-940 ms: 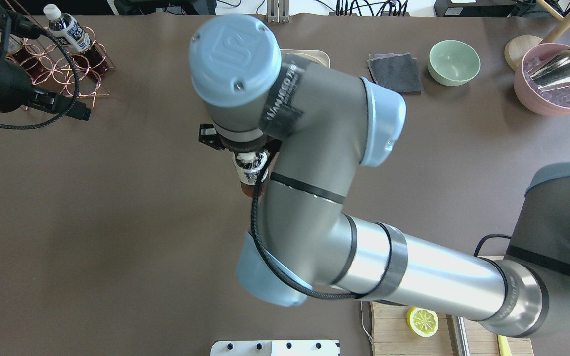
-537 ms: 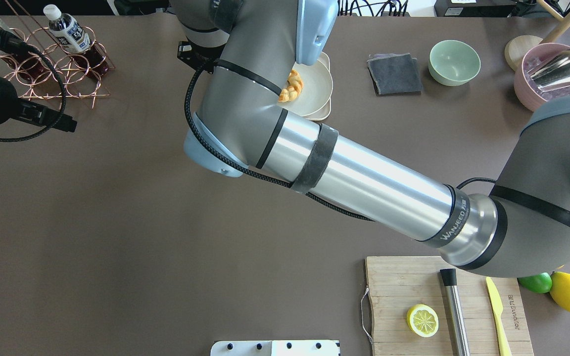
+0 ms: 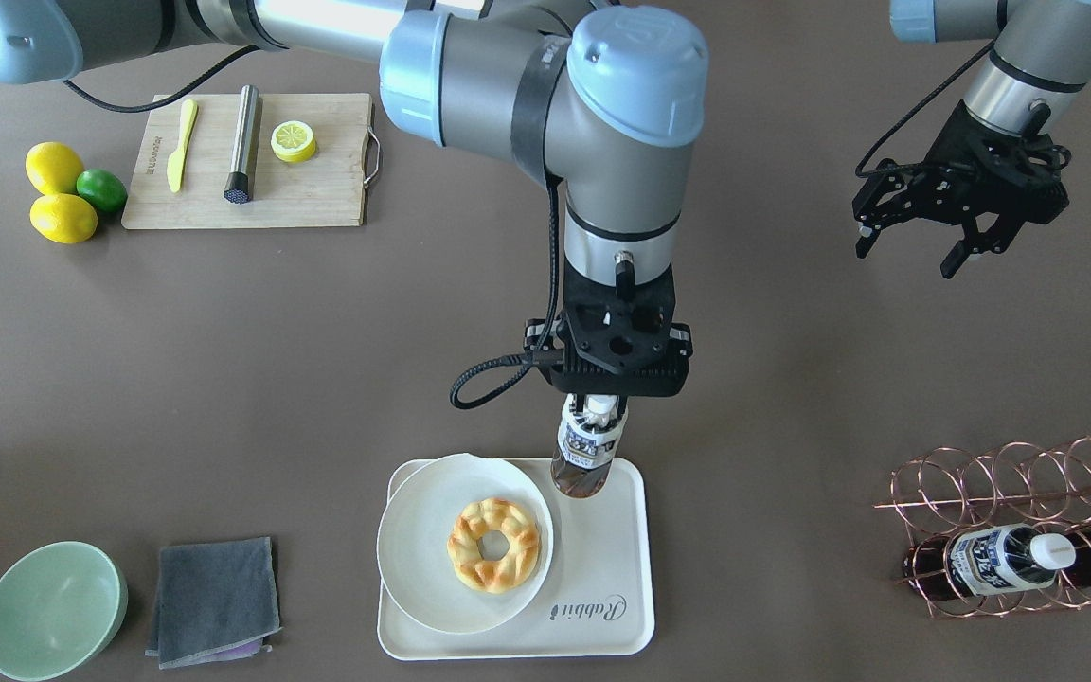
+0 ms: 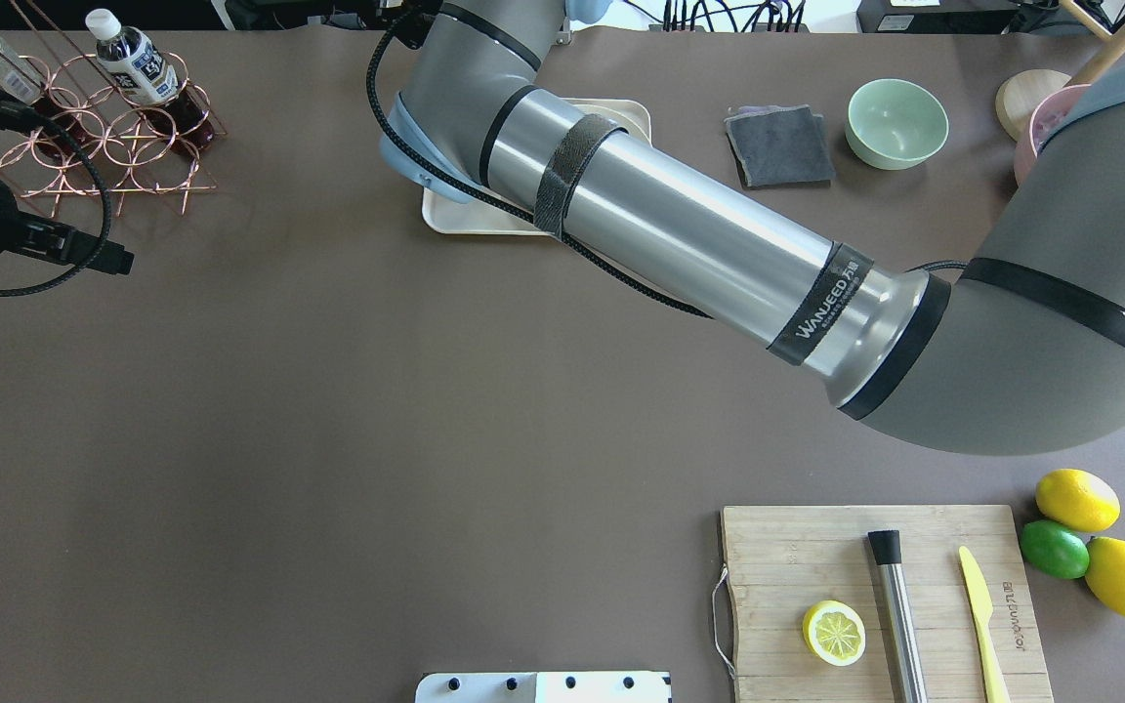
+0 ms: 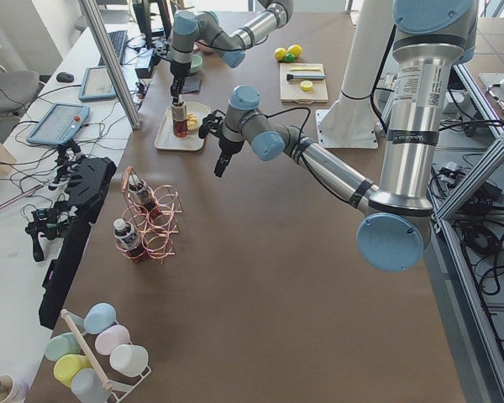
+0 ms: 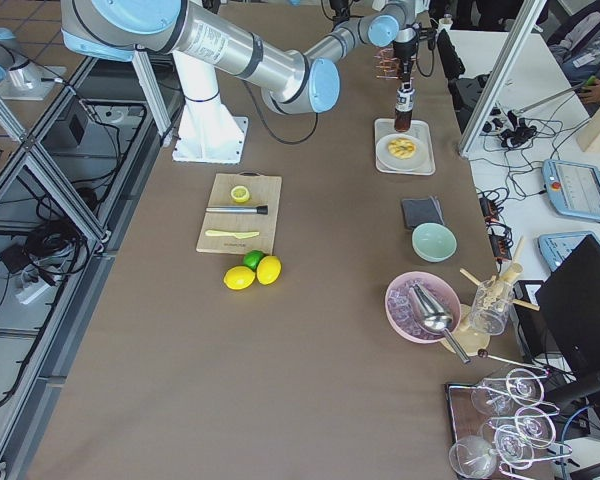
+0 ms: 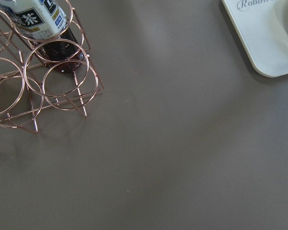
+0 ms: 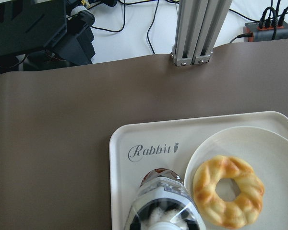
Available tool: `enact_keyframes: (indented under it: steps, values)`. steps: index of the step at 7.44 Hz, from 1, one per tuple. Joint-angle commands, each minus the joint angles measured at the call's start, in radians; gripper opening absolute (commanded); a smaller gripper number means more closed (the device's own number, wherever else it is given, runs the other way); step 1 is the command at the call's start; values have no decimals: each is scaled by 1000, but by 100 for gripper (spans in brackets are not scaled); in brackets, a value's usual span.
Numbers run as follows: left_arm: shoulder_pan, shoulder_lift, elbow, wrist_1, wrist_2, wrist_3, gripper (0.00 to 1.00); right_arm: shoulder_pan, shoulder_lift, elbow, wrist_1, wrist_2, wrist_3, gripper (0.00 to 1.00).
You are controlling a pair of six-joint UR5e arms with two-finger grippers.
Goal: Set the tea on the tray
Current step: 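Carry the bottle with the right gripper onto the tray beside the plate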
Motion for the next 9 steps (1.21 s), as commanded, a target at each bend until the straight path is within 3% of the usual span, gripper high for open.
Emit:
enact_keyframes:
  steps: [1, 3, 5, 6, 7, 8, 9]
  values:
    - [1, 11, 0, -2, 6, -4, 97, 17, 20, -154, 140, 38, -2, 54]
    - [0, 13, -4, -1, 6, -4, 97, 20, 32, -157, 140, 49, 7, 98]
    - [0, 25, -23, -7, 6, -25, 97, 51, 50, -152, 119, 99, -2, 99]
    - [-5, 25, -41, 2, -6, -41, 97, 84, 50, -125, 46, 181, -40, 99]
    - [-63, 37, -38, 26, -79, -39, 97, 116, 6, 0, -82, 208, -156, 99]
    - [-162, 41, -29, 60, -200, 9, 97, 168, -123, 206, -219, 272, -288, 99]
    - [-259, 65, -27, 120, -245, 154, 97, 231, -282, 385, -273, 318, -430, 99]
